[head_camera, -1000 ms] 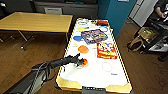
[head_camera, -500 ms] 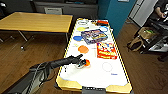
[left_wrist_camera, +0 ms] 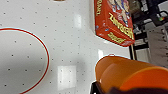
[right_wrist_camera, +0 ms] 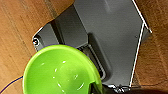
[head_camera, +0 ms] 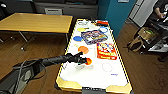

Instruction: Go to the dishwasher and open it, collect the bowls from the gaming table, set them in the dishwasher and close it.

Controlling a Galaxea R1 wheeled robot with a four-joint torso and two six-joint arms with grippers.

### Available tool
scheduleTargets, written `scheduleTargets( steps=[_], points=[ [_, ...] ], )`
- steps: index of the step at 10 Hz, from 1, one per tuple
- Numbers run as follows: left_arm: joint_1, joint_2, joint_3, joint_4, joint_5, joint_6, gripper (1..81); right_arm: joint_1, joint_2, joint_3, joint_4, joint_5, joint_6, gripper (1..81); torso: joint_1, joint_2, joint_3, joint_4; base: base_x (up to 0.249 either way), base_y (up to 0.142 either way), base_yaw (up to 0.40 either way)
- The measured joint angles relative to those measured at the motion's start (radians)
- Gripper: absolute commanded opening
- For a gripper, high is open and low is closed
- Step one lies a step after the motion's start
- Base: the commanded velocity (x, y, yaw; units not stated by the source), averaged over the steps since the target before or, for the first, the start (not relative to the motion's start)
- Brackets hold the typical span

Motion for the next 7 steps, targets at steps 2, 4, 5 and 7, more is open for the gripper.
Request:
scheduleTargets(
  steps=[2,4,5,7],
  points=[
    [-0.015,-0.131,0.204,0.022,0.001,0.000,1.0,-0.017,-0.001,0.000,0.000,0.002,0.000,1.0,0.000,0.000,0.043,0.000,0.000,0.000,0.000],
    [-0.012,-0.312,0.377,0.058,0.001,0.000,1.0,-0.044,0.000,0.000,0.000,0.005,0.000,1.0,0.000,0.000,0.087,0.000,0.000,0.000,0.000],
    [0.025,-0.411,0.449,0.085,0.003,0.000,1.0,-0.054,0.000,-0.001,-0.001,0.004,0.000,1.0,0.000,0.000,0.110,0.000,0.000,0.000,0.000],
    [0.177,-0.546,0.554,0.141,0.001,-0.002,1.0,-0.072,0.000,-0.001,-0.005,0.005,-0.001,1.0,0.000,0.000,0.156,0.000,0.000,0.000,0.000]
  ],
)
